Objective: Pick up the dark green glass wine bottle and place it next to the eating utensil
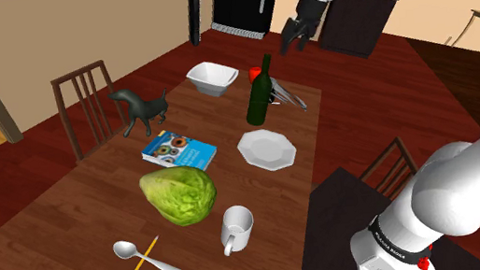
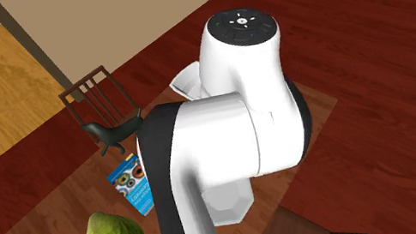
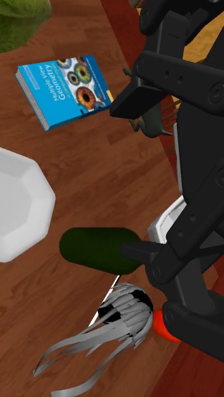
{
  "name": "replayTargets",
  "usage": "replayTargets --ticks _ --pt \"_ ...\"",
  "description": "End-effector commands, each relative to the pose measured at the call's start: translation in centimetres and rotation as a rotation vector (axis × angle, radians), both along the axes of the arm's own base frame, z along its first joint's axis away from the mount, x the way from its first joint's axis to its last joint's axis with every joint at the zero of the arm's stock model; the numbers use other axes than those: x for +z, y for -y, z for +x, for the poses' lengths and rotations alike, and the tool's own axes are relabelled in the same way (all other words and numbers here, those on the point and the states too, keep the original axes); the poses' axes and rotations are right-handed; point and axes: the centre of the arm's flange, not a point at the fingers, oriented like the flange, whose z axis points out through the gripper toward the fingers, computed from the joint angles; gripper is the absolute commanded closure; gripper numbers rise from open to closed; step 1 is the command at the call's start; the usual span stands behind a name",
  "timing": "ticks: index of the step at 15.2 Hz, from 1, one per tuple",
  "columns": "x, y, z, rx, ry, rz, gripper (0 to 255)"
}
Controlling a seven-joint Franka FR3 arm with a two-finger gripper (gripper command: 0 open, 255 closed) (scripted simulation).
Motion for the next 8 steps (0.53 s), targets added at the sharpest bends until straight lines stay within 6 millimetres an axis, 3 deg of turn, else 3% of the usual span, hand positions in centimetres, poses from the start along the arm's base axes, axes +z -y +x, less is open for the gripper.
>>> replayTargets --ticks 1,8 --pt "-1.1 1.1 2.1 0.002 -0.002 -0.013 0" --pt "-4.4 4.8 9.7 0.009 -0.010 -0.053 0"
